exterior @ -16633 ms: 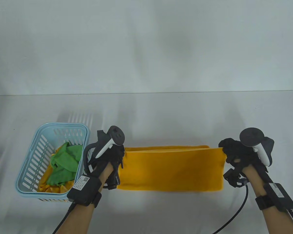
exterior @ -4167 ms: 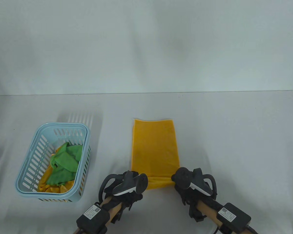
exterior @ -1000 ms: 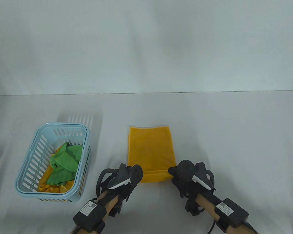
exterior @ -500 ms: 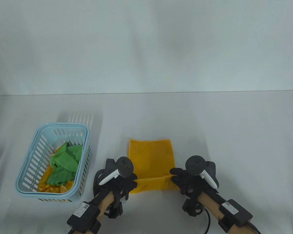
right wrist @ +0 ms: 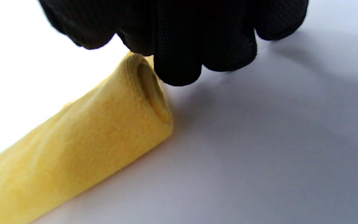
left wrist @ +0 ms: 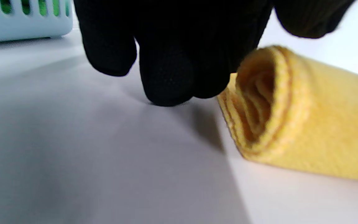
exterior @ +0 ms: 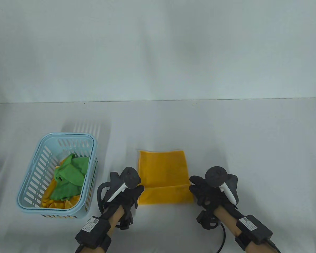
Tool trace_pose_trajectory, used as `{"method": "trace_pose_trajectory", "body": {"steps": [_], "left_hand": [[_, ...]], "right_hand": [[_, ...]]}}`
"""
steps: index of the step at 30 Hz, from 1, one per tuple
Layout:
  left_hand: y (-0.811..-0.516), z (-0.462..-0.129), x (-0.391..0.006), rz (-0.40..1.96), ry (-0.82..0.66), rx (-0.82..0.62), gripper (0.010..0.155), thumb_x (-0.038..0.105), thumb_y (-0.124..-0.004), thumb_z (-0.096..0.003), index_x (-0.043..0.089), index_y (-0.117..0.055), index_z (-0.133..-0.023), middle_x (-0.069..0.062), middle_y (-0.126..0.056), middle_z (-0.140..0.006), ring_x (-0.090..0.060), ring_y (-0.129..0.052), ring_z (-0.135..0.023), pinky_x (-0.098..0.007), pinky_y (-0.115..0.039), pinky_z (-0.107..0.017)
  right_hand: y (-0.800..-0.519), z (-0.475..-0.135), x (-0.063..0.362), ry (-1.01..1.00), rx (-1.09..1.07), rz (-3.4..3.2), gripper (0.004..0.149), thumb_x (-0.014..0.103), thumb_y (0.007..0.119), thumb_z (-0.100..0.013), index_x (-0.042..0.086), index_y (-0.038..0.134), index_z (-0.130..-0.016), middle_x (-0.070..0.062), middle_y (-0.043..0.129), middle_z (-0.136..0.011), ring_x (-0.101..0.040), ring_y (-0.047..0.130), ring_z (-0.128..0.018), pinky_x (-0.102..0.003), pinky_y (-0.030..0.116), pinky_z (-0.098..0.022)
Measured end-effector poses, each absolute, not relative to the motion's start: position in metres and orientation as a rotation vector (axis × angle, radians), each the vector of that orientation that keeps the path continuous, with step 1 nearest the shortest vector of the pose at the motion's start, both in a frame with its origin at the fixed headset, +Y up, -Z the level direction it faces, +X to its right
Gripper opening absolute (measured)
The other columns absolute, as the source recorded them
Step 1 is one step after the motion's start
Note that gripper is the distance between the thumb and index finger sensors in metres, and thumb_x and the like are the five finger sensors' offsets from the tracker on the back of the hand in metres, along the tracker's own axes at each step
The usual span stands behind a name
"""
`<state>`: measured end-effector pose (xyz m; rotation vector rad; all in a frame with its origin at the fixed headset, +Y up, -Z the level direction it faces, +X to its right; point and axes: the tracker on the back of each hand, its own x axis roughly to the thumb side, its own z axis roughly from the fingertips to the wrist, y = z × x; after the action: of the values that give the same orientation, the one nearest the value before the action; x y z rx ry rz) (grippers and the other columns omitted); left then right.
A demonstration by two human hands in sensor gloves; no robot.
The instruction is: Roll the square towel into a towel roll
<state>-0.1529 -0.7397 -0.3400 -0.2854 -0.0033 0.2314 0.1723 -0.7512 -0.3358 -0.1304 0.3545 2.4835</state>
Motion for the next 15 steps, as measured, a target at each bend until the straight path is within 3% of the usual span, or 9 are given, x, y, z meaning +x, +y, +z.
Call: {"method": "trace_pose_trajectory", "body": {"steps": [10, 15], "left_hand": [[-0.711, -0.326, -0.145, 0.174, -0.088, -0.135, 0.076, 0.064, -0.074, -0.0325, 0.032, -0.067, -0.101, 0.004, -0.082, -0.098, -0.024, -0.094, -0.083, -0.051, -0.074, -0.067], [-0.699, -0.314, -0.127, 0.129, -0.331, -0.171, 0.071, 0.057, -0.075, -0.0342, 0.035, -0.063, -0.100, 0.006, -0.074, -0.102, -0.022, -0.087, -0.089, -0.050, -0.071, -0.069]], "right_hand": [[-0.731, -0.327, 0.169, 0.247, -0.033, 2.514, 0.062, 0.051, 0.077, -0.033, 0.031, 0.067, -0.091, -0.001, 0.086, -0.086, -0.031, 0.083, -0.079, -0.056, 0.066, -0.062], [-0.717, -0.314, 0.154, 0.181, 0.118, 2.583, 0.065, 0.053, 0.077, -0.032, 0.032, 0.064, -0.093, 0.000, 0.083, -0.089, -0.031, 0.081, -0.082, -0.056, 0.064, -0.063]]}}
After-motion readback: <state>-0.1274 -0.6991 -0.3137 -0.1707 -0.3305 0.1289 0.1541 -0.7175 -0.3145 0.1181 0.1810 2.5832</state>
